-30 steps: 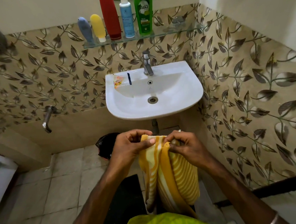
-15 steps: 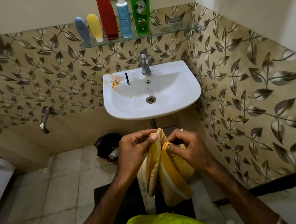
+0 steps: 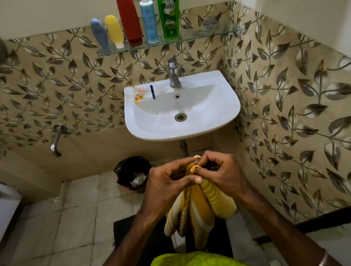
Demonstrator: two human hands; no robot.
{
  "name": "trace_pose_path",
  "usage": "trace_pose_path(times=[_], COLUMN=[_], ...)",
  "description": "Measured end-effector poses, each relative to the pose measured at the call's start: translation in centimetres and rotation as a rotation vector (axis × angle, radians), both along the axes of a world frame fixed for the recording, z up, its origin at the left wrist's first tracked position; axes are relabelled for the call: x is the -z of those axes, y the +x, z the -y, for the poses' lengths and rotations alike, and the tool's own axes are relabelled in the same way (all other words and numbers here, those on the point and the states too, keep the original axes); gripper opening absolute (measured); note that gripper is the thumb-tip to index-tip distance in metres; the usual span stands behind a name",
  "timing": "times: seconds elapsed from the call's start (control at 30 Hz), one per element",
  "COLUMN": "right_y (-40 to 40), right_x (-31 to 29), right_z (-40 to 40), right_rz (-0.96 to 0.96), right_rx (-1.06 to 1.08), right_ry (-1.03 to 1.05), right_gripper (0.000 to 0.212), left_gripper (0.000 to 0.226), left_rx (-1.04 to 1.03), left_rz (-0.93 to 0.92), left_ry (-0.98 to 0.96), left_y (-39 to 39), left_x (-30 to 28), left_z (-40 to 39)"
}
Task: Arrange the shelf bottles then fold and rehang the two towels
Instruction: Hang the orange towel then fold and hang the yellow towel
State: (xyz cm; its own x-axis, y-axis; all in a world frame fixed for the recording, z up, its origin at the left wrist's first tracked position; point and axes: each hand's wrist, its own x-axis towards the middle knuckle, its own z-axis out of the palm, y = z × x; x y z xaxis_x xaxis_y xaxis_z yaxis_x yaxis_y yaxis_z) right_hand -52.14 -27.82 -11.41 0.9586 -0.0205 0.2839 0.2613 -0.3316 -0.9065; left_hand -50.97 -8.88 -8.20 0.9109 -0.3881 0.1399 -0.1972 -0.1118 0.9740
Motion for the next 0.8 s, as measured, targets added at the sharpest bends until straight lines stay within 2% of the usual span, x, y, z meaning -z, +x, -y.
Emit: trace_pose_path(times=[0.23,0.33,0.43,0.57,0.67,0.8], right_y=[0.4,0.6,0.4,-0.3,-0.9,-2.0], right_x=[-0.4,-0.1,0.2,0.5,0.8,1.9], right_z=[-0.1,0.9,1.6,2.4,2.5,2.8], right_rz=[-0.055,-0.162,-0.251,-0.339,-0.405,-0.505], right_rx=[-0.103,-0.21,-0.301,-0.407,-0.496,-0.57], right_ry=[0.075,0.043,0.009,0.053,-0.003,-0.087], right_gripper=[0.032,0.027,0.029,0.018,0.013,0.032], left_gripper=[0.022,0.019,0.017,0.018,0.018,0.019], left_rx=[-0.087,-0.116,-0.175,-0.247,-0.32,-0.365], left_rz=[0.179,0.229,0.199,0.213,0.22,0.218], left_ry=[0.101,0.141,0.111,0.106,0.088,0.097], left_y=[0.9,1.1,1.4,2.3,3.1,4.3], left_x=[0.2,0.0,-0.4,-1.1,-1.5,-2.0], left_z=[-0.6,-0.7,-0.9,-1.5,-2.1,-2.9])
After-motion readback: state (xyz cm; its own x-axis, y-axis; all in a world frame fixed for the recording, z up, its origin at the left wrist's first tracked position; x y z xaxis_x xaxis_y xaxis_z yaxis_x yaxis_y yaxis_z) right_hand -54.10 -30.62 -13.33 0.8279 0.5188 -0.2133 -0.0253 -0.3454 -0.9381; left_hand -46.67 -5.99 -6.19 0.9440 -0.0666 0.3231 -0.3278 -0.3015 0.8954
